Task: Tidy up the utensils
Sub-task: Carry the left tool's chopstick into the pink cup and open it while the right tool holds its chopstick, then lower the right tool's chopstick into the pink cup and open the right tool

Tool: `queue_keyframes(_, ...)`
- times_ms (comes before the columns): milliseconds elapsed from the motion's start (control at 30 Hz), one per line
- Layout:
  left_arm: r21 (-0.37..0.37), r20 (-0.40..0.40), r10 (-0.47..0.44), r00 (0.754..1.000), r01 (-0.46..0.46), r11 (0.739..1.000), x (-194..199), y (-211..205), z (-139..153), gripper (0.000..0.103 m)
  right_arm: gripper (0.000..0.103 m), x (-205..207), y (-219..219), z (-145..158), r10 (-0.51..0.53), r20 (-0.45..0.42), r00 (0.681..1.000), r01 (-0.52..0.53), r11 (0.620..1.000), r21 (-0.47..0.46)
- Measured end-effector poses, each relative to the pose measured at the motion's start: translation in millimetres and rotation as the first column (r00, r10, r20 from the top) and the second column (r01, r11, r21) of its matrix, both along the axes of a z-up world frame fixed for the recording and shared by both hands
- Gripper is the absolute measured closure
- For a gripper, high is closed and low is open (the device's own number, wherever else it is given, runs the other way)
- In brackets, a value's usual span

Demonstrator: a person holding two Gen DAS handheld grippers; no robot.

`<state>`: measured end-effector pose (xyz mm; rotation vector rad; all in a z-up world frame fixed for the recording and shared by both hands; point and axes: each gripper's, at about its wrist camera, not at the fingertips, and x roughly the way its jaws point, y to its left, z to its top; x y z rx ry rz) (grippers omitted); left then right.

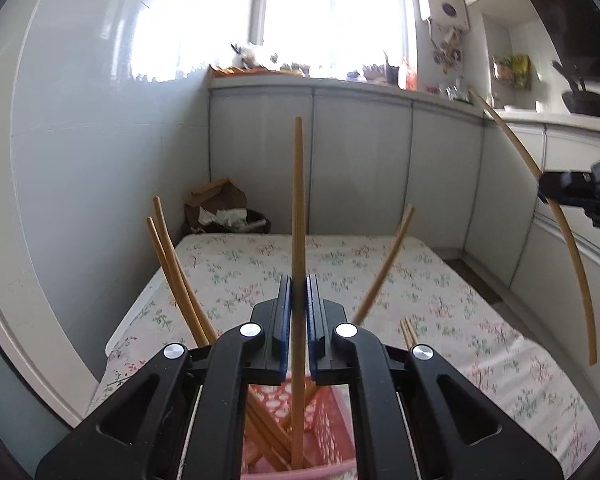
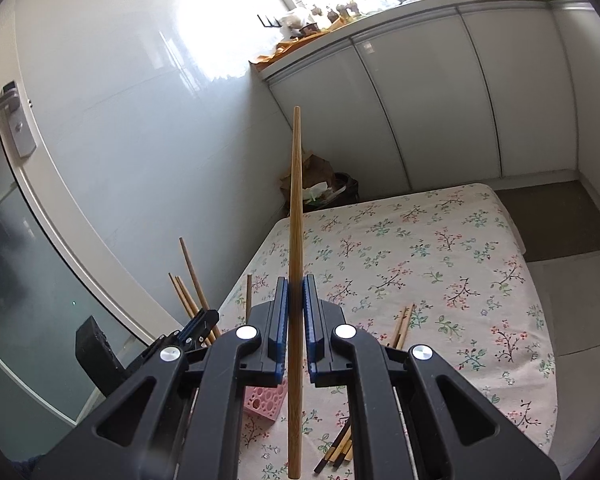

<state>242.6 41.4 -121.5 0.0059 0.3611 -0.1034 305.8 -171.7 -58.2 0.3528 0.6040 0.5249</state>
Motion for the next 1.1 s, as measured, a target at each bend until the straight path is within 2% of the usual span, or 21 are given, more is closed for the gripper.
queue_keyframes(67,0.007,-0.037,-0.012,0.999,0.013,1.000,-0.6,0.8,4.1,0.096,0.095,-0.7,5.3,-1.0,0.006,0.001,1.000,-0.006,1.000,-0.013)
queue_keyframes(133,-0.019,-0.056,-0.015,0.998,0.014,1.000,-2.6,5.8,11.5,0.094,0.095,-0.9,11.6,-2.5,0.011,-0.001,1.000,-0.011,1.000,-0.028)
queue_keyframes(233,-0.096,-0.109,0.005,0.994,-0.016,0.995,-7.8,18.2,26.9,0.075,0.095,-1.8,20.0,-5.2,0.010,0.000,1.000,-0.010,0.999,-0.039)
queue_keyframes(300,-0.132,-0.149,0.026,0.989,-0.046,0.990,-13.6,26.9,40.0,0.070,0.095,-1.9,23.9,-7.8,0.005,0.000,1.000,-0.005,0.999,-0.041)
queue_keyframes(333,-0.141,-0.165,0.037,0.986,-0.061,0.988,-17.1,31.1,46.8,0.064,0.095,-2.4,27.3,-9.1,0.000,0.000,1.000,0.000,0.999,-0.040)
queue_keyframes(367,-0.134,-0.196,0.064,0.979,-0.091,0.987,-20.2,36.0,53.2,0.045,0.095,-3.4,30.6,-10.2,-0.003,0.002,1.000,0.003,0.999,-0.037)
queue_keyframes(433,-0.093,-0.268,0.135,0.954,-0.165,0.982,-21.8,45.0,61.3,0.021,0.095,-4.9,36.9,-12.3,-0.012,0.009,1.000,0.012,1.000,-0.022)
queue_keyframes(500,-0.086,-0.314,0.177,0.933,-0.213,0.973,-23.3,59.3,65.3,0.020,0.095,-5.3,44.0,-14.4,-0.012,0.009,1.000,0.012,1.000,-0.001)
queue_keyframes(533,-0.101,-0.362,0.201,0.910,-0.253,0.962,-20.5,70.9,64.4,0.019,0.095,-5.8,49.6,-16.3,-0.016,0.014,1.000,0.015,1.000,0.011)
queue_keyframes(667,-0.201,-0.463,0.214,0.860,-0.337,0.920,-14.2,102.7,56.9,0.016,0.095,-6.1,65.3,-20.1,-0.048,0.034,0.998,0.047,0.998,0.048)
queue_keyframes(800,-0.199,-0.499,0.230,0.836,-0.369,0.908,-10.3,115.3,52.7,0.015,0.095,-9.2,88.7,-22.6,-0.085,0.090,0.992,0.076,0.991,0.107)
queue_keyframes(867,-0.237,-0.509,0.204,0.836,-0.364,0.901,-10.5,118.4,53.2,0.014,0.095,-7.8,99.8,-25.3,-0.101,0.114,0.988,0.086,0.988,0.131)
queue_keyframes(933,-0.253,-0.514,0.193,0.835,-0.363,0.897,-9.1,121.9,50.5,0.012,0.095,-5.3,114.5,-29.6,-0.114,0.153,0.982,0.093,0.987,0.135)
queue_keyframes(1000,-0.235,-0.535,0.209,0.818,-0.383,0.893,-6.8,123.5,45.5,0.012,0.095,-2.6,124.7,-34.5,-0.132,0.175,0.976,0.106,0.983,0.149)
queue_keyframes(1100,-0.264,-0.561,0.201,0.803,-0.403,0.876,-4.9,132.0,41.1,0.012,0.095,0.2,140.7,-42.7,-0.161,0.218,0.963,0.133,0.982,0.136)
